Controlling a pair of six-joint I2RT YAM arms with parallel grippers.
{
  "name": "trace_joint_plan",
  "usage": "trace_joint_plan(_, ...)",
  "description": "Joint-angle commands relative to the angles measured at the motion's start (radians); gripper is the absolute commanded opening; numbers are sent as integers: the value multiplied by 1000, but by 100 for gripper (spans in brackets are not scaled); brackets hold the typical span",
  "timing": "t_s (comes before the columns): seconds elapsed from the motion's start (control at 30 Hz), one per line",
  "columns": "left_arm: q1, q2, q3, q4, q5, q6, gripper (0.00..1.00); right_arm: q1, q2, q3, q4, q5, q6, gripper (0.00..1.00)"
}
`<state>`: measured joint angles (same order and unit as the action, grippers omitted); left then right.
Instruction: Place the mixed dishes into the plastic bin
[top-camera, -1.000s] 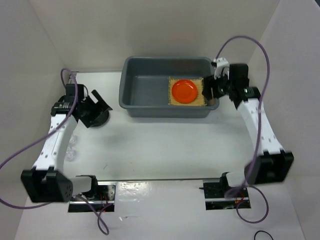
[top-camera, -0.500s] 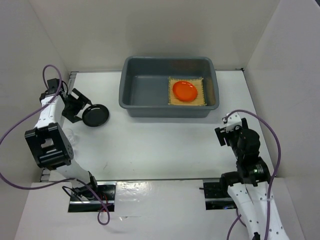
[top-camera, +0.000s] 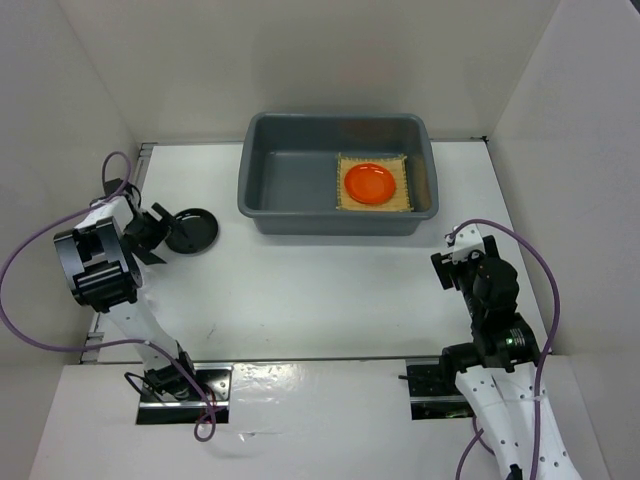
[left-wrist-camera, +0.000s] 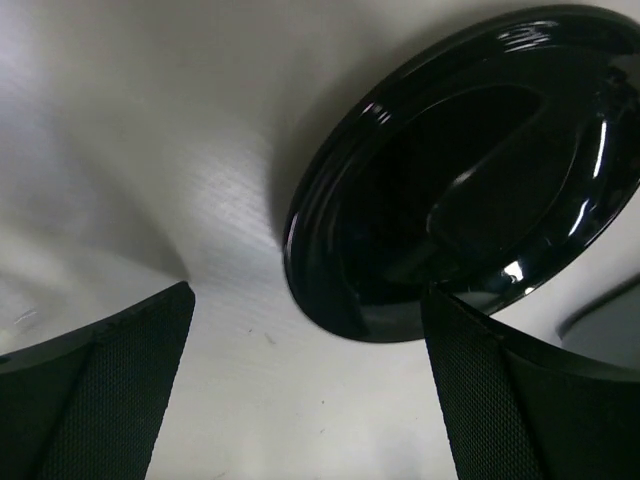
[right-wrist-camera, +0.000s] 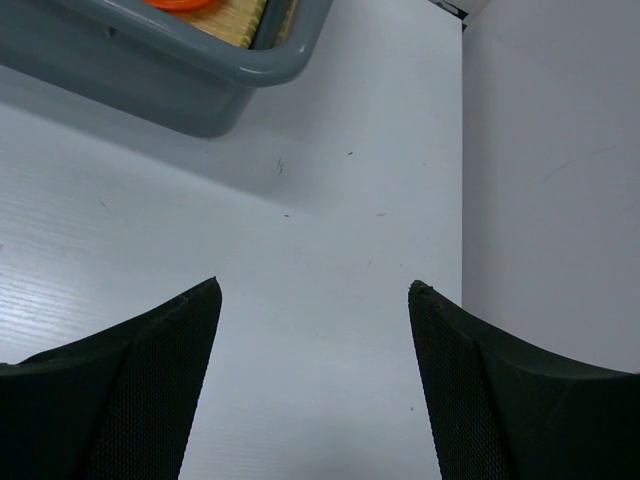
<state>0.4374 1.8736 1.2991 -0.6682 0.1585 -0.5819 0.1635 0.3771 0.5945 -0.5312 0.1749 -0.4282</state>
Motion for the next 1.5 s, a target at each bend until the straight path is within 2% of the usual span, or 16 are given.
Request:
trace_joint_plan(0.0, 6, 45, -36, 74, 91, 36, 100, 14, -6, -1, 54, 21, 2, 80)
trace_joint_plan(0.3, 6, 88, -124, 234, 292, 16, 83, 14, 3, -1, 54, 21, 2, 80)
trace_joint_plan(0.43, 15, 119, -144, 309, 372, 16, 61, 14, 13, -10, 54, 31, 2, 80)
trace_joint_plan(0.47, 15, 133, -144, 318, 384, 16, 48, 14, 13, -10, 54, 31, 2, 80)
trace_joint_plan(0.53, 15, 148, -144, 328, 398, 7, 35, 14, 13, -10, 54, 31, 2, 80)
trace_joint_plan(0.57, 15, 159, -133, 337, 407, 7, 22, 14, 13, -10, 54, 31, 2, 80)
trace_joint_plan(0.67, 15, 141, -133, 355, 420, -16, 3, 14, 22, -10, 54, 31, 2, 80)
trace_joint_plan(0.7, 15, 130, -133, 355, 420, -25, 0, 14, 22, -10, 54, 31, 2, 80)
trace_joint_plan(0.83, 24, 39, -94, 334, 369, -90, 0, 14, 22, -10, 54, 40, 11, 80)
trace_joint_plan(0.93, 33, -89, -34, 268, 267, -173, 0, 14, 22, -10, 54, 40, 11, 80)
trace_joint_plan(1.0, 34, -164, -20, 259, 207, -266, 0, 14, 22, -10, 54, 40, 11, 80)
trace_joint_plan(1.13, 18, -347, -9, 347, 207, -458, 0, 14, 13, -10, 54, 40, 11, 80)
trace_joint_plan(1.27, -58, -372, 77, 450, 246, -584, 0, 14, 3, -10, 63, 40, 11, 80)
trace_joint_plan(1.47, -278, -237, 313, 476, 300, -639, 0, 14, -15, -10, 63, 40, 11, 80)
